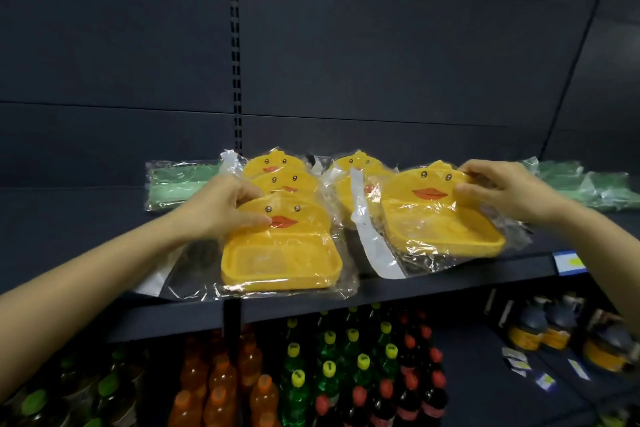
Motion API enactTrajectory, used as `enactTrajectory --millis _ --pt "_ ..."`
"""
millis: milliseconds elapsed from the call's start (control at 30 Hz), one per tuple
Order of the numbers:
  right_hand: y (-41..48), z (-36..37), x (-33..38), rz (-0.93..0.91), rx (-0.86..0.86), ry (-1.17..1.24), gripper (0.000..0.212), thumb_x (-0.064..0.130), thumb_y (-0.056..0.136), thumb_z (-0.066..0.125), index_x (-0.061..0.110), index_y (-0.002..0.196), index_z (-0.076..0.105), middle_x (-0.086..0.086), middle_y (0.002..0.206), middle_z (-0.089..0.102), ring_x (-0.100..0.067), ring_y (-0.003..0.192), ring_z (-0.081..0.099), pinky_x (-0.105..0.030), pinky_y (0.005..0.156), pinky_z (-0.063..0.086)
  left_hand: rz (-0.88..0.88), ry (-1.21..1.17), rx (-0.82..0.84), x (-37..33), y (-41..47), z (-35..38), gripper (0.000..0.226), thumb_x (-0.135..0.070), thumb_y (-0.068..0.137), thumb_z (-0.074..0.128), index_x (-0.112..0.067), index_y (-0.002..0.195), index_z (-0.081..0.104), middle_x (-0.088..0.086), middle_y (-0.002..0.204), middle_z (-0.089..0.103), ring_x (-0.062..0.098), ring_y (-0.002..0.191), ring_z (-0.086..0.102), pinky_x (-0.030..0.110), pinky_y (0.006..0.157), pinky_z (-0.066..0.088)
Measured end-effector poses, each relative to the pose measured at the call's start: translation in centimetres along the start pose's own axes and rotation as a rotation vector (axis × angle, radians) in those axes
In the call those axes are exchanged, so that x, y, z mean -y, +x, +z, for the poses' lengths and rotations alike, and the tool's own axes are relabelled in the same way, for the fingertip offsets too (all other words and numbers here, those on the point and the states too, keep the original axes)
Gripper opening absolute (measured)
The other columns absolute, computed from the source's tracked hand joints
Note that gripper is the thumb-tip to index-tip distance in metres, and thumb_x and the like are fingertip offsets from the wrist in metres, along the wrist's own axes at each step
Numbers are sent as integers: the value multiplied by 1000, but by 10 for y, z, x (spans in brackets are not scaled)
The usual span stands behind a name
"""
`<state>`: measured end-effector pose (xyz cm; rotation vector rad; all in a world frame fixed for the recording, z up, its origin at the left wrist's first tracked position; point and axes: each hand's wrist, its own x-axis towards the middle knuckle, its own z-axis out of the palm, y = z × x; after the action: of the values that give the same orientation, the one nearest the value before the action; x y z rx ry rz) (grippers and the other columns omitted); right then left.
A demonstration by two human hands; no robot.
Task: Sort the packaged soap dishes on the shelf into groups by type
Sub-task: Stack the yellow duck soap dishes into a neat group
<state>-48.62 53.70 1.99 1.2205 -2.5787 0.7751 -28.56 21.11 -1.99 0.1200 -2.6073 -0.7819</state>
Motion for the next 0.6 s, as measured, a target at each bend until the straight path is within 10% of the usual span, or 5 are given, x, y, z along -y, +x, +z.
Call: enactTrajectory --millis 133,300,467,600 --pt "13 6 -22 -40 75 18 6 22 92 56 20 88 61 -2 84 65 -21 79 61 -27 67 46 -18 25 -25 5 11 13 24 -28 76 73 -6 85 70 20 89 71 39 85 65 49 72 54" --pt "32 31 -22 -145 137 -17 18 20 90 60 33 77 56 15 78 58 -2 72 55 -10 65 42 -69 120 28 6 17 6 75 -74 54 59 -7 87 69 13 90 70 25 85 65 39 78 53" --pt "50 55 -33 -142 118 -95 16 37 88 58 30 102 62 9 94 62 -14 87 60 -37 78 51 -73 371 -14 2 19 9 101 -90 49 38 -3 92 67 7 89 65 17 91 48 17 78 35" --pt "55 61 -25 -213 -19 -294 30 40 90 55 24 115 60 1 103 65 -24 100 60 -35 76 44 -116 498 -25 -6 16 18 105 -86 53 30 -10 121 56 2 119 58 17 114 43 28 96 30"
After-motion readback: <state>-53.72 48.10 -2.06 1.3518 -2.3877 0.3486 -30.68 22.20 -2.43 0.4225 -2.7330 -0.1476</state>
